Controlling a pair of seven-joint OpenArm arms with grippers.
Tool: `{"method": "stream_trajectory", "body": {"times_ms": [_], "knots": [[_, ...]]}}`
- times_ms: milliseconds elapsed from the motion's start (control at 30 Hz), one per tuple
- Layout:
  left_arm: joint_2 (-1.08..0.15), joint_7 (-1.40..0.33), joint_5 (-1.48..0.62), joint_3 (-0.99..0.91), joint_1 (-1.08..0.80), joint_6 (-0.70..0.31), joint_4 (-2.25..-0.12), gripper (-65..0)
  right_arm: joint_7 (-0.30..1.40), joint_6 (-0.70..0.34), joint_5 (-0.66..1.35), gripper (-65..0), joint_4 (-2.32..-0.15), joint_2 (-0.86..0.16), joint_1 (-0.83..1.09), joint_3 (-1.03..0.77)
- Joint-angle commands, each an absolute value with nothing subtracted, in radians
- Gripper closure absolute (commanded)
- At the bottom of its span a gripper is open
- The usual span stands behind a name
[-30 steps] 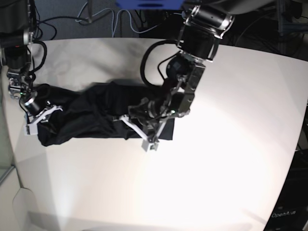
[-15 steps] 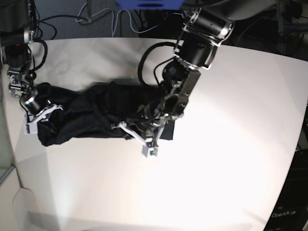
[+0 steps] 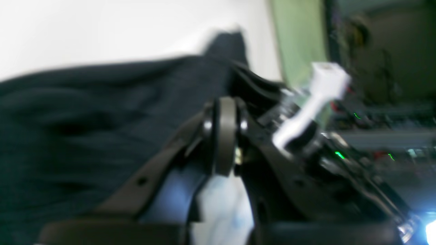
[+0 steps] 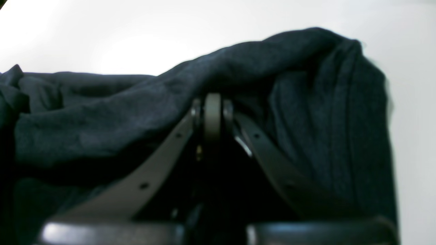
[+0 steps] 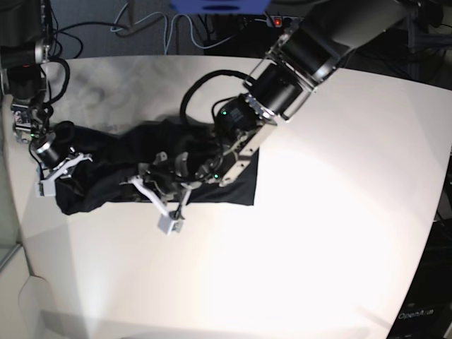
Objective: Fold the T-shirt properly
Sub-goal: 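Press and drag the folded fabric with the left gripper toward the right gripper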
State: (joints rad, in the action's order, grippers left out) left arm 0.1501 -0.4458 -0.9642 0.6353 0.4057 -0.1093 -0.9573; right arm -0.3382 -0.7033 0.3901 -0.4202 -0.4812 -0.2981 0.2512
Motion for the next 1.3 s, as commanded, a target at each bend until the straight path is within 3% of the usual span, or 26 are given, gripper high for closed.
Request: {"method": "stream_trajectory", "body": {"times_ms": [0, 100, 333, 667, 900, 1267], "knots": [[0.145, -0.418, -0.984, 0.628, 0.450, -0.120, -0.978, -1.5, -0.085, -0.690, 0.228, 0.0, -0.394, -0.469, -0.251, 0.277], [0.105, -0.418, -1.006, 0.628, 0.449, -0.097, -1.006, -1.4, -0.087, -0.690, 0.228, 0.0, -0.394, -0.469, -0.251, 0.277], [0.013, -0.484, -1.017, 0.628, 0.421, 0.130, -1.164, -1.4, -0.087, -0.690, 0.228, 0.0, -0.394, -0.467, -0.251, 0.277], [0.010, -0.625, -1.004, 0.630, 0.429, 0.455, -1.187, -1.4, -0.088, -0.690, 0.228, 0.0, -0.394, -0.466, -0.251, 0.277], [0.008, -0.648, -1.004, 0.630, 0.429, 0.613, -1.188, -1.4, -0.088, -0.690, 0.228, 0.0, -0.394, -0.466, -0.251, 0.277], [0.038, -0.639, -1.003, 0.634, 0.464, 0.642, -1.102, -1.4, -0.088, -0.690, 0.228, 0.0, -0.394, -0.466, -0.251, 0.277]]}}
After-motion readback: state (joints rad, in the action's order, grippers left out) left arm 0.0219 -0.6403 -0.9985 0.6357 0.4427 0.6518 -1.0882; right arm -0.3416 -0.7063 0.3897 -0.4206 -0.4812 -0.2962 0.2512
